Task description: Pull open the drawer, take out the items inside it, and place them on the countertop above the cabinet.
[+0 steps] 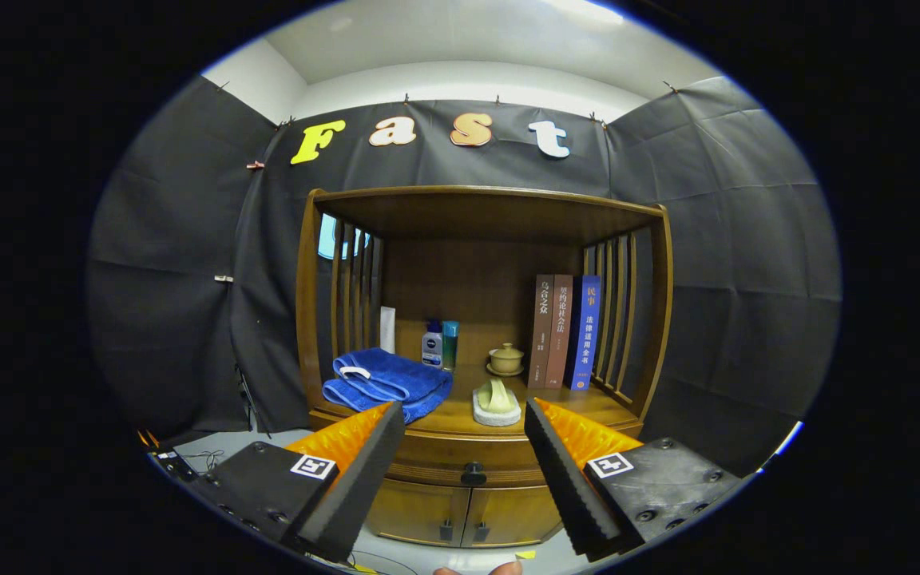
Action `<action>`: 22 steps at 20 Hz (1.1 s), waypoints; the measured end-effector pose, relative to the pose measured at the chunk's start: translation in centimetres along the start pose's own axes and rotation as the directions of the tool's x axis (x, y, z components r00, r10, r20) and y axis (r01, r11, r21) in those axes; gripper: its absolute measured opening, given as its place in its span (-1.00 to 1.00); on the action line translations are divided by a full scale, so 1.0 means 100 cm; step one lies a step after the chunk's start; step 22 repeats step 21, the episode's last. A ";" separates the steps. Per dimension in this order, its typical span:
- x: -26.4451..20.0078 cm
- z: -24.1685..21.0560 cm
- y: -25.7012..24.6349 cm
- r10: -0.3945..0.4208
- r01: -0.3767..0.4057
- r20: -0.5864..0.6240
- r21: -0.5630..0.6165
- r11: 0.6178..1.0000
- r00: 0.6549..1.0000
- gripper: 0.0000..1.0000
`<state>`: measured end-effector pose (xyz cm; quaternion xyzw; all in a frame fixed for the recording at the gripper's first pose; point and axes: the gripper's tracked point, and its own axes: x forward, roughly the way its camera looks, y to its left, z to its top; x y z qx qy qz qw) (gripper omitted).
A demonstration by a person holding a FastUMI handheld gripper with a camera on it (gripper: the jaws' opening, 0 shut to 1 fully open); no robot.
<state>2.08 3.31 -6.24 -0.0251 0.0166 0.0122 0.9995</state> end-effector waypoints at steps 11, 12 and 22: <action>0.003 0.003 -0.008 -0.028 0.028 0.023 -0.003 1.000 0.999 0.97; 0.003 0.002 -0.007 -0.028 0.028 0.023 -0.003 1.000 0.999 0.97; 0.005 0.002 -0.006 -0.026 0.026 0.021 0.005 1.000 0.999 0.98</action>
